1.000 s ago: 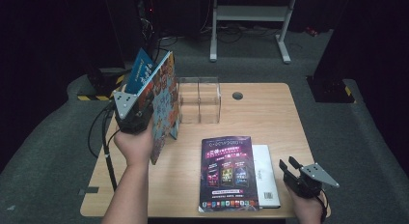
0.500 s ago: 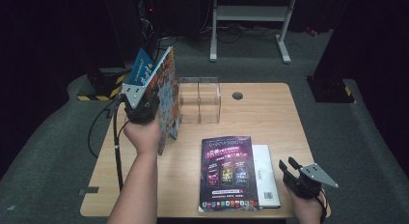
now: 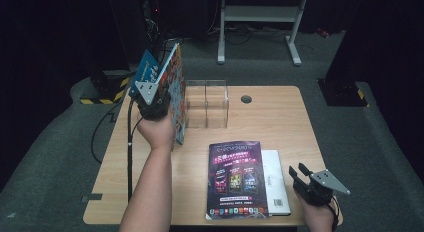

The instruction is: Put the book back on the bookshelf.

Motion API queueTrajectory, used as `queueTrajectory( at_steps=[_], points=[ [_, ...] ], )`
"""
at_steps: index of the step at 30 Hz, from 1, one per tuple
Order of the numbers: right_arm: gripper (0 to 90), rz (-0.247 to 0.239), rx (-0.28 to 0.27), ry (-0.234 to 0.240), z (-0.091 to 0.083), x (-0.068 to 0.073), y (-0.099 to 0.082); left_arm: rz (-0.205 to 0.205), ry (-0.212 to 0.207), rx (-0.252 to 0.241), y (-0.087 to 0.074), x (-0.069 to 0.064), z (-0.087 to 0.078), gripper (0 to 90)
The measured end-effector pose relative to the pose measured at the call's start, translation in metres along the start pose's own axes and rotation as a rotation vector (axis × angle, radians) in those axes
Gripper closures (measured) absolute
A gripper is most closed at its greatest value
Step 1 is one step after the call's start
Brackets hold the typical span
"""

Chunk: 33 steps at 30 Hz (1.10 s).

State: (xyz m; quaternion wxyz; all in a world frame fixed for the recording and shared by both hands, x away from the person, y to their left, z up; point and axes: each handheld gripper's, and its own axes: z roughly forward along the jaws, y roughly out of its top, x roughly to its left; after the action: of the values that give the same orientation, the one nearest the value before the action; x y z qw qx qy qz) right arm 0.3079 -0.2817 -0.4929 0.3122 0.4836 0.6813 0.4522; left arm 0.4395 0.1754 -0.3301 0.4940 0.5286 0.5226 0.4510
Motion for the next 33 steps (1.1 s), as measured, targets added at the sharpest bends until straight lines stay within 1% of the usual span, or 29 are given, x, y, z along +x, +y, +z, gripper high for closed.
queueTrajectory(
  at_steps=[4, 7, 9, 16, 17, 19, 24, 25, 26, 27, 30, 33],
  points=[
    [58.8, 0.001, 0.003, -0.005, -0.001, 0.001, -0.001, -0.002, 0.007, -0.013, -0.003, -0.001, 0.003, 81.2],
    [58.9, -0.008, 0.006, -0.01, 0.0, 0.002, -0.002, -0.007, 0.01, -0.021, -0.006, -0.001, 0.005, 81.2],
    [59.0, -0.012, 0.007, -0.009, 0.0, 0.003, -0.002, -0.019, 0.015, -0.03, -0.009, 0.0, 0.006, 81.2],
    [59.0, -0.019, 0.006, -0.01, -0.002, 0.004, -0.002, -0.02, 0.018, -0.046, -0.018, -0.003, 0.006, 81.1],
    [59.0, -0.017, 0.009, -0.009, -0.002, 0.005, -0.002, -0.026, 0.021, -0.051, -0.021, -0.004, 0.005, 81.1],
    [59.1, -0.017, 0.007, -0.007, -0.001, 0.005, -0.002, -0.027, 0.02, -0.052, -0.022, -0.004, 0.005, 81.1],
    [59.3, -0.024, 0.008, -0.005, -0.002, 0.006, -0.002, -0.055, 0.02, -0.064, -0.029, -0.001, 0.003, 80.9],
    [59.3, -0.024, 0.006, -0.005, -0.002, 0.006, -0.002, -0.076, 0.019, -0.066, -0.032, 0.002, 0.001, 80.9],
    [59.3, -0.024, 0.006, -0.005, -0.002, 0.006, -0.002, -0.076, 0.019, -0.066, -0.032, 0.002, 0.001, 80.9],
    [59.3, -0.027, 0.007, -0.005, -0.002, 0.006, -0.002, -0.096, 0.02, -0.069, -0.035, 0.004, 0.001, 80.9],
    [59.3, -0.029, 0.007, -0.004, -0.001, 0.006, -0.002, -0.102, 0.015, -0.063, -0.039, 0.006, -0.001, 80.8],
    [59.3, -0.029, 0.008, -0.005, -0.001, 0.006, -0.003, -0.096, 0.001, -0.048, -0.044, 0.007, -0.002, 80.6]
  ],
)
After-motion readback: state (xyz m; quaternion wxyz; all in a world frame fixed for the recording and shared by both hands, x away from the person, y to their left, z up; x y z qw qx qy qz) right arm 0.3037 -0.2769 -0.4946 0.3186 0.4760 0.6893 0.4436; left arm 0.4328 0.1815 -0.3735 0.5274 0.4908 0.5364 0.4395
